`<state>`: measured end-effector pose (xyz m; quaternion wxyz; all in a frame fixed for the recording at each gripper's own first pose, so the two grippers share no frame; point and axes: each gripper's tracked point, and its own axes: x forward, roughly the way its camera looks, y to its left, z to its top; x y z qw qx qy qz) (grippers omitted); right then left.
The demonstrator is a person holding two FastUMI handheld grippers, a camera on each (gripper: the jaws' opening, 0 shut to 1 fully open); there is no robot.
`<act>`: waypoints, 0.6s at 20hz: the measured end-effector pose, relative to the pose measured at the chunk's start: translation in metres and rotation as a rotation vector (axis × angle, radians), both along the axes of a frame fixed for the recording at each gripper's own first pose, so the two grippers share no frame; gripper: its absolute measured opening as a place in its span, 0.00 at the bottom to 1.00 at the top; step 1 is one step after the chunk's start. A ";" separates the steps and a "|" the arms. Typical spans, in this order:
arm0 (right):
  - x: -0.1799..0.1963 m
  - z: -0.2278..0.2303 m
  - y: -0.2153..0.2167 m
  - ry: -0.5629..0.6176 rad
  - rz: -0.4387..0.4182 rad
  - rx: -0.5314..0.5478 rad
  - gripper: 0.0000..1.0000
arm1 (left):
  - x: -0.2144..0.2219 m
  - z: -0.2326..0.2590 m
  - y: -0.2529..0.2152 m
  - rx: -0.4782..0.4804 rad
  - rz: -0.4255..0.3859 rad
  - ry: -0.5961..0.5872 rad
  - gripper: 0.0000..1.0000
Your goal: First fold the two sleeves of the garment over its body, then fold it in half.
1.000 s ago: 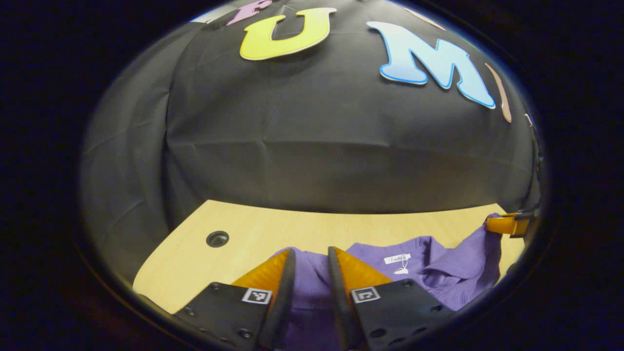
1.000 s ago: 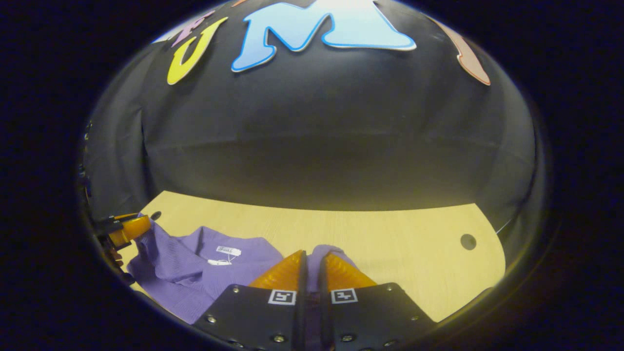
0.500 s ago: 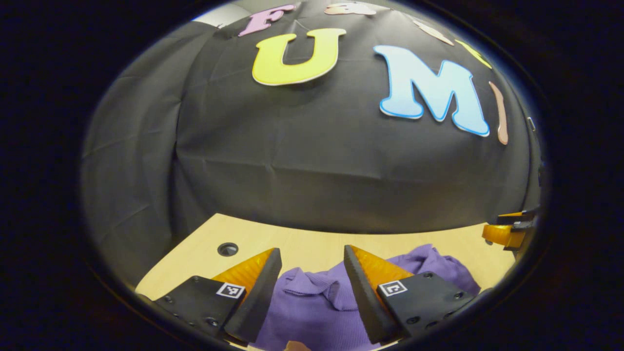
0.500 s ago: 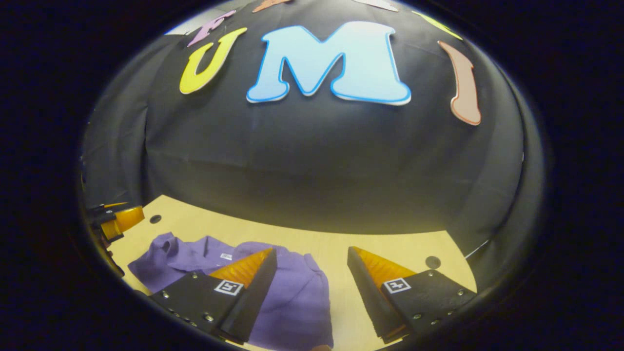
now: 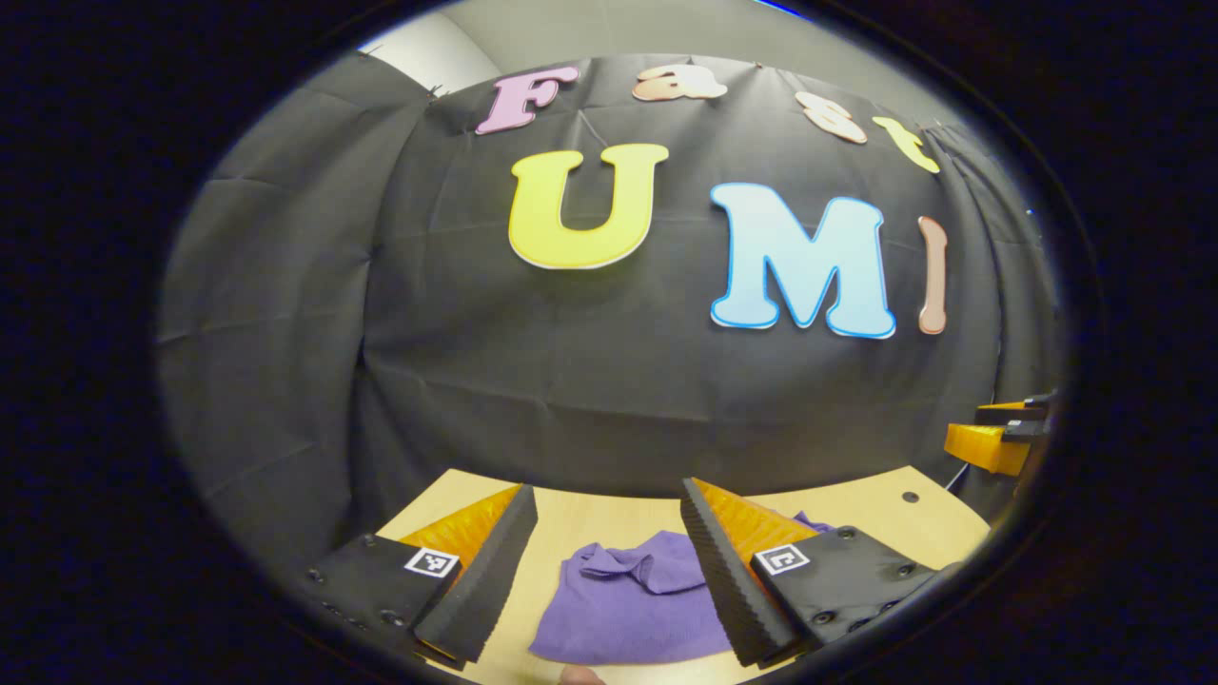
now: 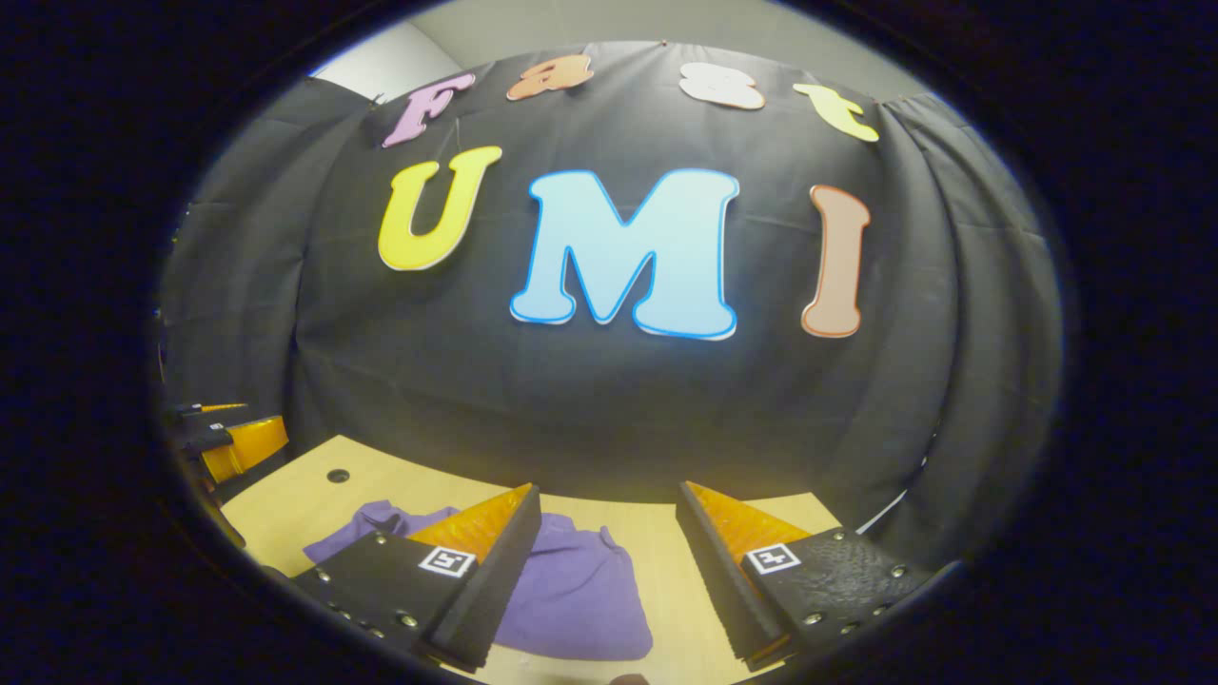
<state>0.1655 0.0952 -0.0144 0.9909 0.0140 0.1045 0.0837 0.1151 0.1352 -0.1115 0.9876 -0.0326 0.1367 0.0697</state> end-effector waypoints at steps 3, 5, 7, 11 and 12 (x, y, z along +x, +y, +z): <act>-0.041 0.035 -0.002 -0.067 -0.020 0.008 0.88 | -0.032 0.043 -0.009 0.007 -0.030 -0.070 0.95; -0.067 0.055 -0.002 -0.102 -0.035 0.011 0.88 | -0.053 0.066 -0.012 0.019 -0.043 -0.107 0.97; -0.089 0.069 -0.002 -0.124 -0.050 0.008 0.87 | -0.073 0.082 -0.016 0.019 -0.067 -0.129 0.96; -0.124 0.073 -0.006 -0.131 -0.092 0.020 0.88 | -0.097 0.093 -0.026 0.015 -0.118 -0.131 0.95; -0.131 0.073 -0.008 -0.126 -0.105 0.028 0.87 | -0.100 0.087 -0.031 0.015 -0.136 -0.117 0.95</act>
